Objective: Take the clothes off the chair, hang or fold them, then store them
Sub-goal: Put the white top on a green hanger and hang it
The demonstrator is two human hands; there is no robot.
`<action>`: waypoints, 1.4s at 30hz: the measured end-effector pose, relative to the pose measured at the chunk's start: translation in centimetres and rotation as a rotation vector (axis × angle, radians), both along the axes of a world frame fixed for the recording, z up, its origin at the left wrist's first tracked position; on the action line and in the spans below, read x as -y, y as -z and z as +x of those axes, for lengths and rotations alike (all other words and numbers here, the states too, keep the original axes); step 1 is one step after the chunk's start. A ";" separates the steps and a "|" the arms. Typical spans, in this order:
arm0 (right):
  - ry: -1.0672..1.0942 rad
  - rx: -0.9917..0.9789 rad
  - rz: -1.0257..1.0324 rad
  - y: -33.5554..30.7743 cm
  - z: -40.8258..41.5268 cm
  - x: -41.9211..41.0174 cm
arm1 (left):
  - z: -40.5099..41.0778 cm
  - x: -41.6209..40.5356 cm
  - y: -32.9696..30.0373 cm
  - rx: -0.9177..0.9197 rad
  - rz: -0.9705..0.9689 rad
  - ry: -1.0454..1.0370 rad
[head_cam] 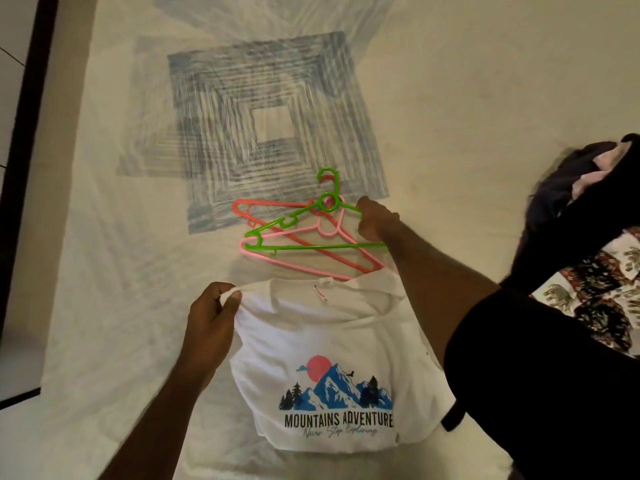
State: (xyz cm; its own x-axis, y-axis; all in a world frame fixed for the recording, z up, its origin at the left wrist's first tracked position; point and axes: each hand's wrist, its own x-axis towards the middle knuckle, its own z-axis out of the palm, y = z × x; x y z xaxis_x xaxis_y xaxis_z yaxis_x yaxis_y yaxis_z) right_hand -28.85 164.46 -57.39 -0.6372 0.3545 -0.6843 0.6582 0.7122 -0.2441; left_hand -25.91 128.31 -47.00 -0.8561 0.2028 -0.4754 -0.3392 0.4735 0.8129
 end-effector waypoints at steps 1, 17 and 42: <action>0.002 0.012 -0.010 0.6 -0.4 0.2 | 0.1 0.1 0.2 0.004 0.018 -0.009; 0.318 -0.430 -0.235 -0.6 7.1 1.2 | 0.7 0.7 -0.2 -0.011 -0.094 0.120; 1.215 -0.807 -1.323 -19.6 11.9 11.2 | 6.8 -5.9 -21.3 -0.398 0.128 0.374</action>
